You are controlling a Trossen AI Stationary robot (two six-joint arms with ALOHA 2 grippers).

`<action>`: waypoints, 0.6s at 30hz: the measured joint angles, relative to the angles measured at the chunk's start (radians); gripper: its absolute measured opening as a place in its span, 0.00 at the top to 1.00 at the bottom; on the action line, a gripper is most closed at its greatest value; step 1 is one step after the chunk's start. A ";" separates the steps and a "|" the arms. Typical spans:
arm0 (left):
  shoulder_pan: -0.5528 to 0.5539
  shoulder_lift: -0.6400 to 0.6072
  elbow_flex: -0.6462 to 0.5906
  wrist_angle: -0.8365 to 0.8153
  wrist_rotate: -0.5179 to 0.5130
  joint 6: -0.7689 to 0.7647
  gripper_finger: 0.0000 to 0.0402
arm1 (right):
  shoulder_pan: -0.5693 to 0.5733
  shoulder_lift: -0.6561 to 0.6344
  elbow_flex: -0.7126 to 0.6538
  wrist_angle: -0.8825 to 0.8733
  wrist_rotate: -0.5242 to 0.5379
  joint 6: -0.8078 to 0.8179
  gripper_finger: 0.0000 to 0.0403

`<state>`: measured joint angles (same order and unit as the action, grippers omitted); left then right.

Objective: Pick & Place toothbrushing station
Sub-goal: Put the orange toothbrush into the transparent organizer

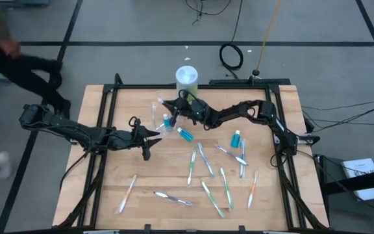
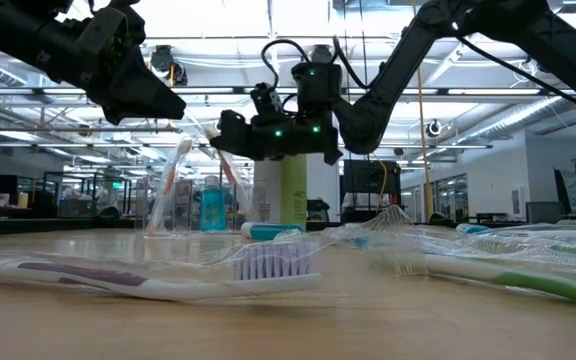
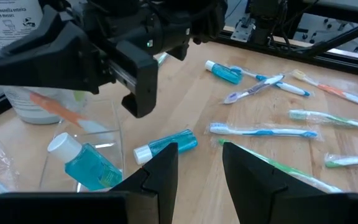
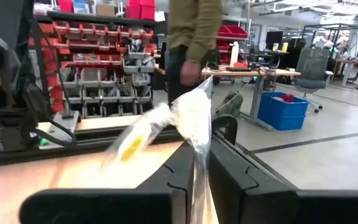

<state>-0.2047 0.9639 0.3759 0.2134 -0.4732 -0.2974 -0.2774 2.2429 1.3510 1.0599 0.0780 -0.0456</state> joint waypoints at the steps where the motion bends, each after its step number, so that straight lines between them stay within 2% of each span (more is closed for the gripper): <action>1: 0.000 0.000 0.000 0.000 0.000 0.000 0.67 | 0.001 0.000 0.000 -0.004 0.000 0.000 0.91; 18: -0.022 0.000 0.011 -0.021 0.001 -0.079 0.67 | 0.038 -0.020 -0.001 -0.105 0.004 -0.081 0.60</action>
<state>-0.2264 0.9641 0.3871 0.1925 -0.4721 -0.3768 -0.2390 2.2225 1.3502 0.9547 0.0818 -0.1262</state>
